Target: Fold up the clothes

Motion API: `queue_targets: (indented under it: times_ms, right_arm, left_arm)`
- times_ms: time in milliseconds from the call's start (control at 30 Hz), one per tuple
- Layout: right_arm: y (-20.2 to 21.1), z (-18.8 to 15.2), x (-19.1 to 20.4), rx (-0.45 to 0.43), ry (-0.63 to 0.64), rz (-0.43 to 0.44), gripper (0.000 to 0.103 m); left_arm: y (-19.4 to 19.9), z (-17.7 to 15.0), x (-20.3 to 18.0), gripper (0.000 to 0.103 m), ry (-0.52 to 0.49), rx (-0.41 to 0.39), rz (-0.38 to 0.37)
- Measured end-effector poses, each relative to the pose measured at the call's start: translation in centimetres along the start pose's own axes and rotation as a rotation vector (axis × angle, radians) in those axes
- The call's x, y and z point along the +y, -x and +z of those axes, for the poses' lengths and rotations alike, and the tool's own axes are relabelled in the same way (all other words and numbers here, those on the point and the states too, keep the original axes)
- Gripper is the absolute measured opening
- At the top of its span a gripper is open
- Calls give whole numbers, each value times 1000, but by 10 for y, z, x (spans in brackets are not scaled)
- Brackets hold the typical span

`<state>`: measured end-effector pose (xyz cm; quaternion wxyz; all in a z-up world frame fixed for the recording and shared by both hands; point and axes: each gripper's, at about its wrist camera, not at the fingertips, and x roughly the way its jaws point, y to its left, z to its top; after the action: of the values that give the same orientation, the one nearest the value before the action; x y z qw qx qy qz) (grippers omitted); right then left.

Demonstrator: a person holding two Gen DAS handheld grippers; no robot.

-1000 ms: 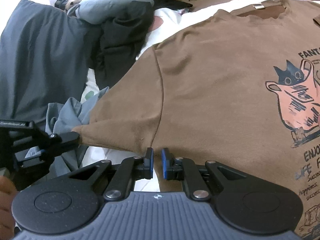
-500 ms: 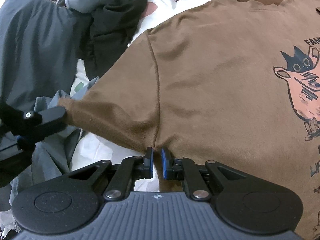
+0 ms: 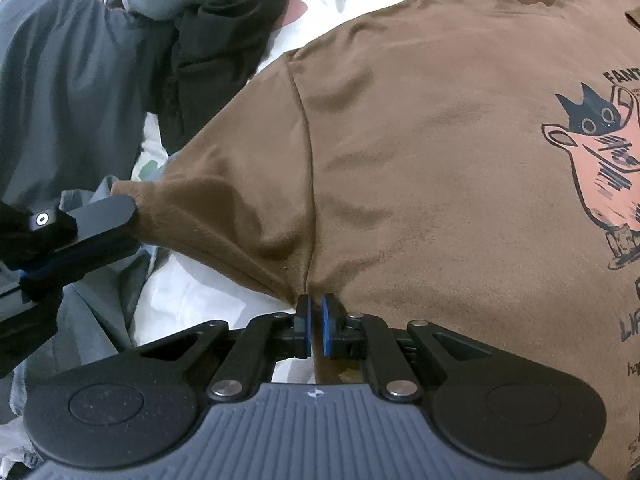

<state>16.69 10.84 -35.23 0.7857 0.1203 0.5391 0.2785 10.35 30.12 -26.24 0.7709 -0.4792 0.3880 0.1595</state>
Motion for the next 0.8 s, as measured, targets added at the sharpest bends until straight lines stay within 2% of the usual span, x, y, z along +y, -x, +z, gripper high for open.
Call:
queue_targets:
  times_ms: [167,500,800]
  right_arm:
    - [-2,-4,-4,-16,-22,2,9]
    - [-2,-10,-13,-45,-70,36,8]
    - [-4,-14,-38,-37,-242,137,9]
  left_arm:
    - [-18,-4,-8,3,-29,45,-30]
    - [-52,-17,-24,3,-123,140,-77]
    - [-79,-24,-32,3,-214,230,-102]
